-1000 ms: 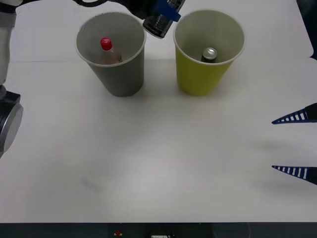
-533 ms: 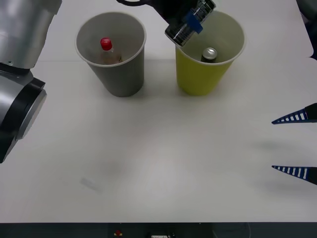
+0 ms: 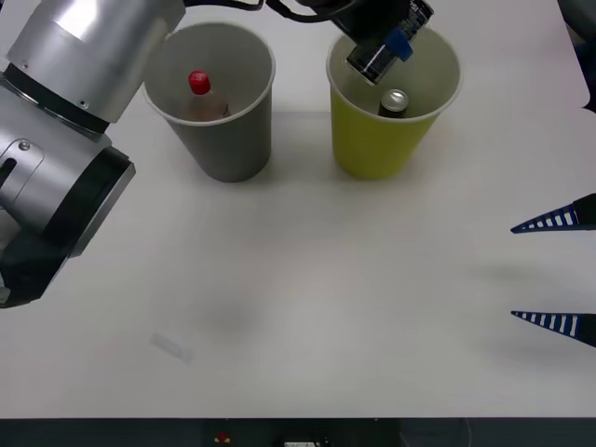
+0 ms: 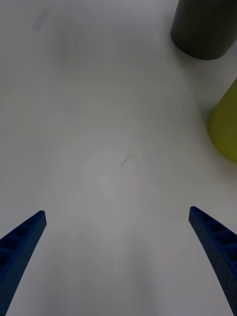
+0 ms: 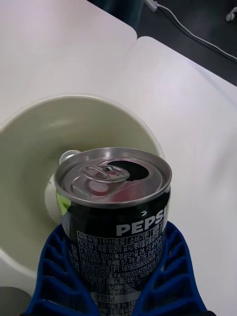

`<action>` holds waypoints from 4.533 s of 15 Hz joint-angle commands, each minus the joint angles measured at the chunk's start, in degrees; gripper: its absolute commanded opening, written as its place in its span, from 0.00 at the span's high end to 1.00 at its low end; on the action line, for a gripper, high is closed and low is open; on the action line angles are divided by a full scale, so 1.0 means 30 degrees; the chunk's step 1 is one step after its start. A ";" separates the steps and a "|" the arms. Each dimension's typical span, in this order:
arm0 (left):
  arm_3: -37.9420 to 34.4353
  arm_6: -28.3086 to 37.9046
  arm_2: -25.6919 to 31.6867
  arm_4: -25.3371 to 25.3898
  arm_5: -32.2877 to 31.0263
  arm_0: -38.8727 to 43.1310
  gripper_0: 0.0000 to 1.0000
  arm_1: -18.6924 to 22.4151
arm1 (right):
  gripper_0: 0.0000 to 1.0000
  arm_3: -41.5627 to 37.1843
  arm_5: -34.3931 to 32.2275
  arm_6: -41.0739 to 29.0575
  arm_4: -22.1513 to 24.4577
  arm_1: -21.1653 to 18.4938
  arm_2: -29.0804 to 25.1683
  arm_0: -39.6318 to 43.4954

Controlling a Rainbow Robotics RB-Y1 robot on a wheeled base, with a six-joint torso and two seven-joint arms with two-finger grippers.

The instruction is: Put the can into the green bin and the plastic bottle into the gray bin

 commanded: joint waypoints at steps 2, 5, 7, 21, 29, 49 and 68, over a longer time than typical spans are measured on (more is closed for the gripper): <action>0.0533 0.0138 -0.1570 -0.0689 0.2465 -0.0007 1.00 -0.0353 | 0.00 0.0000 0.0000 0.0000 0.0000 0.0000 0.0000 0.0000; 0.1441 0.0167 -0.3152 -0.0513 0.4574 -0.0007 1.00 -0.0470 | 0.00 0.0000 0.0000 0.0000 0.0000 0.0000 0.0000 0.0000; 0.2115 0.0079 -0.3709 -0.0425 0.5805 -0.0007 1.00 -0.0734 | 0.00 0.0000 0.0000 0.0000 0.0000 0.0000 0.0000 0.0000; 0.2291 -0.0800 -0.3767 -0.0161 0.6156 0.0022 0.00 -0.0675 | 0.00 0.0000 0.0000 0.0000 0.0000 0.0000 0.0000 0.0000; -0.0580 -0.1766 -0.2039 0.0278 0.2289 0.0081 0.00 0.1405 | 0.00 0.0000 0.0000 0.0000 0.0000 0.0000 0.0000 0.0000; -1.6635 -0.6512 0.4992 1.0093 0.1059 1.4026 0.00 1.1952 | 0.00 0.0000 0.0000 0.0000 0.0000 0.0000 0.0000 0.0000; -2.3373 -1.6678 1.5363 1.5952 0.4252 3.3567 0.00 1.8954 | 0.00 0.0000 0.0000 0.0000 0.0000 0.0000 0.0000 0.0000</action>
